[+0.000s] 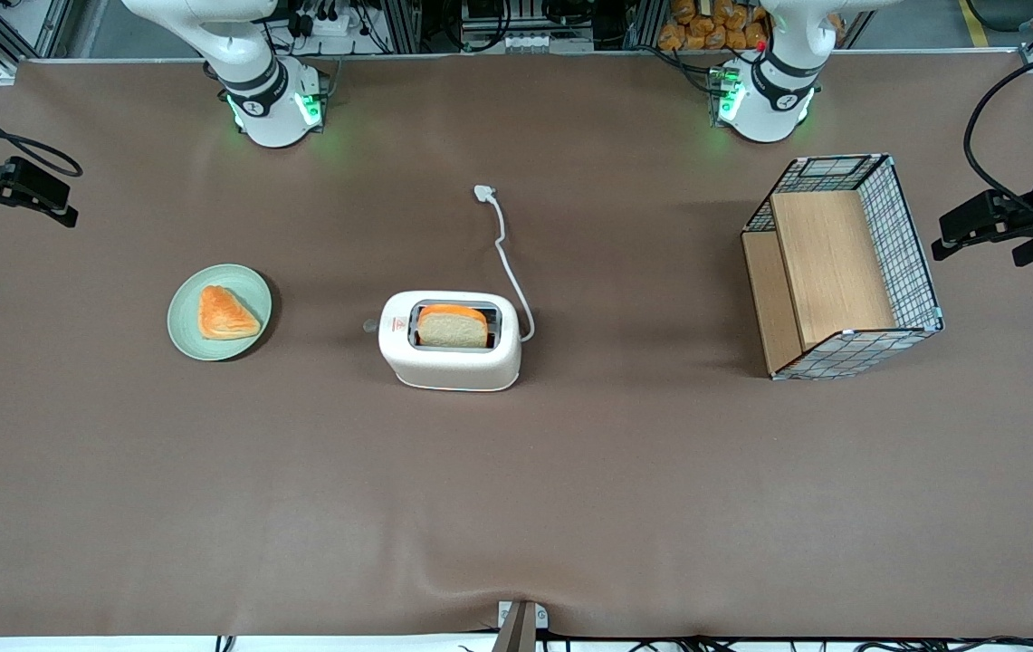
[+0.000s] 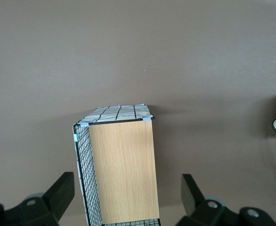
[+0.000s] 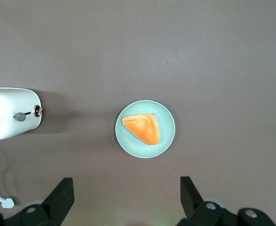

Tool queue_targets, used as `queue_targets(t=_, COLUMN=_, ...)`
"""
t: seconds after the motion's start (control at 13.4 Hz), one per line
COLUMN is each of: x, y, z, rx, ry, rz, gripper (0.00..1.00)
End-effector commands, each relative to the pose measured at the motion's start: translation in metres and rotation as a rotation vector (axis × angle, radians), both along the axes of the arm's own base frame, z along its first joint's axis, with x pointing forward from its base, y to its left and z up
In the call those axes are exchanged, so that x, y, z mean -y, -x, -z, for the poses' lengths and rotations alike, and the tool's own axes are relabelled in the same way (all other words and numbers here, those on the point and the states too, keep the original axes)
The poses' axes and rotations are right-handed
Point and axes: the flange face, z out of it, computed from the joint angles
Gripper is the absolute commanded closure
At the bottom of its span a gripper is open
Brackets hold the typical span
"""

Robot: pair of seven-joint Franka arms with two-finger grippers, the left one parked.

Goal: Press toaster button with right arm

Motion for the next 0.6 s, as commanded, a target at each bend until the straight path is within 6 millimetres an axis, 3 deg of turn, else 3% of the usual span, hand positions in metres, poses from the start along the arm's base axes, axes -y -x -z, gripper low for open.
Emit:
queue_targets(t=0.0, x=0.0014, y=-0.0039, z=-0.0041, rx=0.004, ry=0.013, rz=-0.006, gripper=0.00)
queue_targets(t=0.52, x=0.0023, y=-0.0063, z=-0.0008, rx=-0.002, ry=0.020, rz=-0.018, gripper=0.00)
